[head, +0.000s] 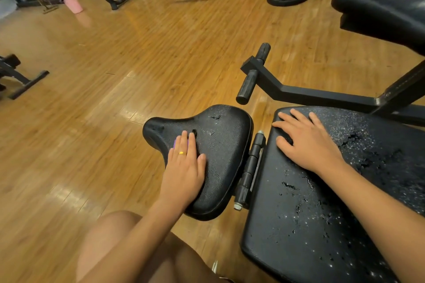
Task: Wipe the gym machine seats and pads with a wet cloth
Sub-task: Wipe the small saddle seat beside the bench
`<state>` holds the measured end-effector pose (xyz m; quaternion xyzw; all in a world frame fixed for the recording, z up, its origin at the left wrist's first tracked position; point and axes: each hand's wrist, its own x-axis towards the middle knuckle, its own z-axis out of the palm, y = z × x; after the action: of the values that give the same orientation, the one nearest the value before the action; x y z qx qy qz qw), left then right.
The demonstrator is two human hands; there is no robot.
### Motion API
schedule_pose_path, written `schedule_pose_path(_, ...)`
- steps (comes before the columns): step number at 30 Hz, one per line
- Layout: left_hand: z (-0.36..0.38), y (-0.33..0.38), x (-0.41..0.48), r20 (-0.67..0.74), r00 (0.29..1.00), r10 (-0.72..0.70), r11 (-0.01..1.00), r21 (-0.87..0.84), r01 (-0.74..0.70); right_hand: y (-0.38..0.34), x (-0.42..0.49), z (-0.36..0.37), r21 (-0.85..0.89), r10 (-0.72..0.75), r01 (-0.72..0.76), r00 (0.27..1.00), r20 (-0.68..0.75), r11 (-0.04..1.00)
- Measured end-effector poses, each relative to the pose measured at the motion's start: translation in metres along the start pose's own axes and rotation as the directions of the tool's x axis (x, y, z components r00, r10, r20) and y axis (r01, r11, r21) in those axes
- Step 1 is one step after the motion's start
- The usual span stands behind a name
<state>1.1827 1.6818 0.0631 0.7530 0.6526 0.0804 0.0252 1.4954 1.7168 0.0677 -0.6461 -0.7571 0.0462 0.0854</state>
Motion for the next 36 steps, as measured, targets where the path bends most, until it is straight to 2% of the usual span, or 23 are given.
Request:
schedule_pose_path(5, -0.001, -0.012, 0.052, -0.021, 1.0, 0.015, 0.998, 0.059, -0.014, -0.002, 0.001, -0.001, 0.006, -0.006, 0.006, 1.0, 0.002, 1.0)
schedule_pose_path(8, -0.006, -0.016, 0.094, -0.024, 0.997, 0.079, 0.99, 0.116, -0.076, -0.001, 0.002, -0.001, 0.005, 0.0, 0.0, 1.0, 0.0, 1.0)
schedule_pose_path(10, -0.011, -0.017, 0.124, 0.028, 1.0, 0.007, 0.997, 0.071, -0.009, -0.001, 0.002, 0.0, 0.006, 0.004, -0.004, 1.0, 0.0, 1.0)
schedule_pose_path(13, -0.015, -0.014, 0.154, 0.186, 0.968, -0.169, 0.985, 0.075, 0.158, -0.002, 0.0, 0.001, 0.008, 0.011, -0.011, 1.0, 0.012, 1.0)
schedule_pose_path(15, -0.013, -0.008, 0.151, 0.171, 0.967, -0.187, 0.979, 0.111, 0.17, -0.002, -0.001, 0.0, 0.003, 0.012, -0.012, 1.0, 0.016, 1.0)
schedule_pose_path(18, -0.009, 0.002, 0.114, -0.023, 0.998, -0.061, 0.995, 0.081, 0.062, -0.003, -0.002, -0.004, -0.002, 0.01, -0.01, 1.0, 0.015, 1.0)
schedule_pose_path(20, -0.006, 0.011, 0.07, -0.067, 0.996, 0.056, 0.998, 0.039, -0.053, -0.003, -0.001, -0.005, -0.002, 0.01, -0.01, 1.0, 0.008, 1.0)
schedule_pose_path(22, -0.005, 0.022, 0.024, -0.037, 0.986, 0.162, 0.985, -0.048, -0.163, -0.002, 0.0, -0.004, 0.003, 0.006, -0.006, 1.0, 0.003, 1.0)
schedule_pose_path(25, -0.003, 0.026, -0.005, 0.06, 0.967, 0.248, 0.965, -0.103, -0.241, -0.001, 0.0, 0.0, 0.006, 0.005, -0.005, 1.0, -0.001, 1.0)
schedule_pose_path(31, 0.0, 0.026, 0.06, 0.146, 0.902, 0.406, 0.913, -0.105, -0.394, -0.001, 0.001, 0.002, 0.013, 0.006, -0.006, 1.0, 0.002, 1.0)
schedule_pose_path(36, 0.006, 0.057, 0.145, 0.207, 0.876, 0.435, 0.9, -0.128, -0.417, -0.001, 0.003, 0.001, 0.017, 0.003, -0.003, 1.0, 0.0, 1.0)
